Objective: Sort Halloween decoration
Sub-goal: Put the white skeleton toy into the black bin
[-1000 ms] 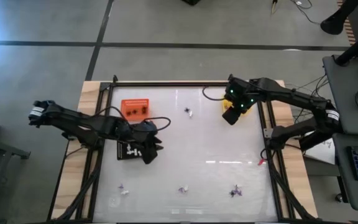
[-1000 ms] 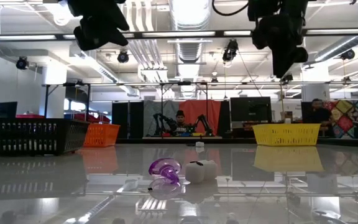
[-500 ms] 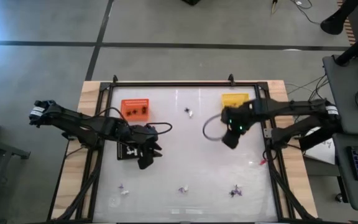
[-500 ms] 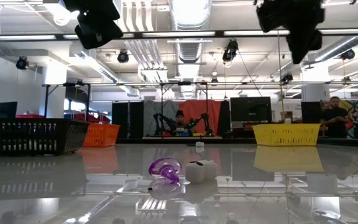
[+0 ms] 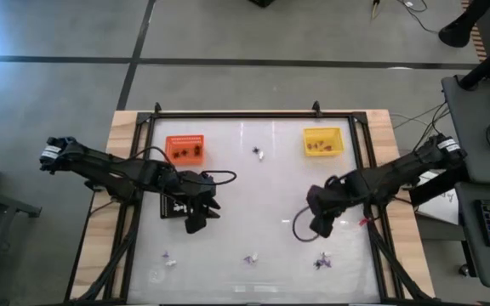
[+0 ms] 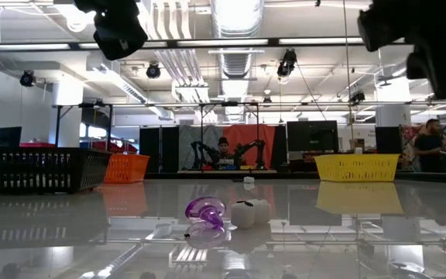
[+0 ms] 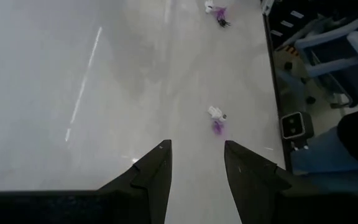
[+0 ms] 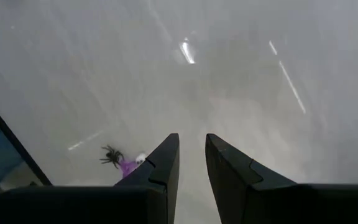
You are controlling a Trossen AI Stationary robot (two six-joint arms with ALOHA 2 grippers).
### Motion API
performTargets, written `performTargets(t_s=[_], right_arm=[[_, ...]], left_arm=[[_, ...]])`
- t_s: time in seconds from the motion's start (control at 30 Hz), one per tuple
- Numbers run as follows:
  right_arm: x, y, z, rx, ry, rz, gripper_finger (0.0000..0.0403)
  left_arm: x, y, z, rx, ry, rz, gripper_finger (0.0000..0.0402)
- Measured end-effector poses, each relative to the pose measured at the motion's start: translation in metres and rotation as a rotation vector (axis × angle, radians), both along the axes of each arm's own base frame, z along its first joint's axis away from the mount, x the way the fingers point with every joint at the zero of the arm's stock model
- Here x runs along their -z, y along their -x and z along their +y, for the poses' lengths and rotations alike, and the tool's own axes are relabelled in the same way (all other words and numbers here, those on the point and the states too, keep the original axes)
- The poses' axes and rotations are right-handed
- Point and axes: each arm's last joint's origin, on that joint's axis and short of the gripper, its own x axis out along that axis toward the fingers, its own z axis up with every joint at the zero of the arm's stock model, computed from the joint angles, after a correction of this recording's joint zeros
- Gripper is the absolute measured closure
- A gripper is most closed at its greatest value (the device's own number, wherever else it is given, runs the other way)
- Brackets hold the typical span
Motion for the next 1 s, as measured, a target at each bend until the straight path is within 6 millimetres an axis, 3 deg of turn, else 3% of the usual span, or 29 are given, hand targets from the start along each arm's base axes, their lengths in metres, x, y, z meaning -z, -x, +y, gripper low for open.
performTargets(t_s=[0.33, 0.67, 1.0], right_arm=[[0.013, 0.018, 0.036, 0.03, -0.047, 0.039, 0.032], [0.018, 0.03, 0.058, -0.051, -0.023, 0.004, 0.029], [0.048, 0.043, 0.074, -0.177, -0.04, -0.09, 0.0287]], left_arm=[[0.001, 0.001, 0.0, 0.002, -0.001, 0.014, 0.0271], [0.001, 0.001, 0.0, 0.002, -0.002, 0.013, 0.0271], [0.001, 0.001, 0.0, 0.001, -0.002, 0.013, 0.0271]])
